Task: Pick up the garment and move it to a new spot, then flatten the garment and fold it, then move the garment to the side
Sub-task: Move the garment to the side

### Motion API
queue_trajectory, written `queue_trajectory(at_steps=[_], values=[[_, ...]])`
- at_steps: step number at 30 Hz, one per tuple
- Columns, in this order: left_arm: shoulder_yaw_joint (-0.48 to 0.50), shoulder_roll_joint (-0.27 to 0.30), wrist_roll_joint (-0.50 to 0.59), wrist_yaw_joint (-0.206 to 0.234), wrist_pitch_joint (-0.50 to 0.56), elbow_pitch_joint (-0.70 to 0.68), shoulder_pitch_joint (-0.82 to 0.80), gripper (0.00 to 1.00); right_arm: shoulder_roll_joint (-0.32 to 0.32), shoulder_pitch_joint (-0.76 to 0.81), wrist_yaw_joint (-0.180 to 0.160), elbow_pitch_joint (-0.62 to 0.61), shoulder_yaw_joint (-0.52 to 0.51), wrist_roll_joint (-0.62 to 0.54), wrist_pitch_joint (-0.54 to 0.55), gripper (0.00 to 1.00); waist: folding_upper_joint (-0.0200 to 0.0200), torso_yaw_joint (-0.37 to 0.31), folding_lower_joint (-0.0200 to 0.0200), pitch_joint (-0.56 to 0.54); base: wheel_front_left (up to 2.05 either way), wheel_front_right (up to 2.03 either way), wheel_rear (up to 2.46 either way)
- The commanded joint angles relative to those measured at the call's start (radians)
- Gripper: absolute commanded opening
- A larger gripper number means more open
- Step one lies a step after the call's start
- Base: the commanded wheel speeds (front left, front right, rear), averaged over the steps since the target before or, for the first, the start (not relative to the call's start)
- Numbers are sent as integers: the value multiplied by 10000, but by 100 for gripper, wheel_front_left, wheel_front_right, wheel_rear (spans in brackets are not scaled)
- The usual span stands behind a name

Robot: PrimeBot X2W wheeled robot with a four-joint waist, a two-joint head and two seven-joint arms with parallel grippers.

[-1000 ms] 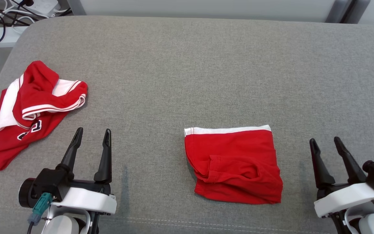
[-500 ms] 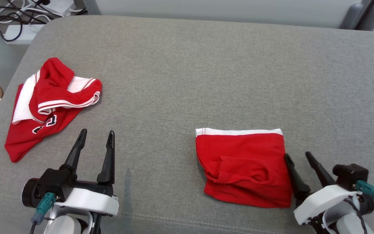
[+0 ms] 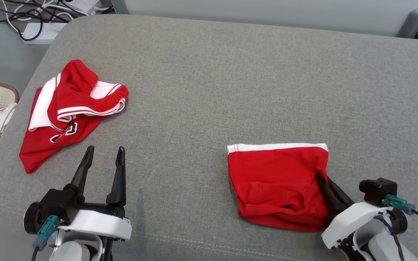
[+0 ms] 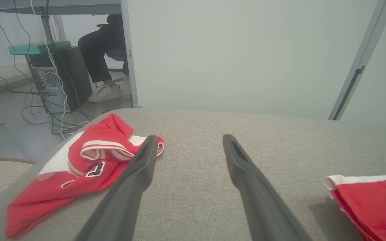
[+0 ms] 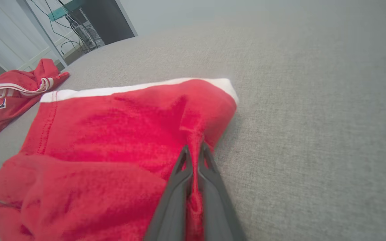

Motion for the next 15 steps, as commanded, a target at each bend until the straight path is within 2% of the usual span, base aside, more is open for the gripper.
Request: queue_trajectory(at_steps=[1,8,15], values=[[357,116,-31,85,-101,-256,-262,100,-148,-216,-27,-176,152,-39,-253,0,0,-3,0,1,0,0,0],[405,124,24,176,-101,-450,-193,100,-980,-201,-27,-1396,-468,-1312,-708,0,0,-383,0,62,0,0,0],[351,131,39,157,-101,-575,-195,100,-1646,341,-27,-2907,-1151,-1973,-387,0,0,-1280,0,117,0,0,0]])
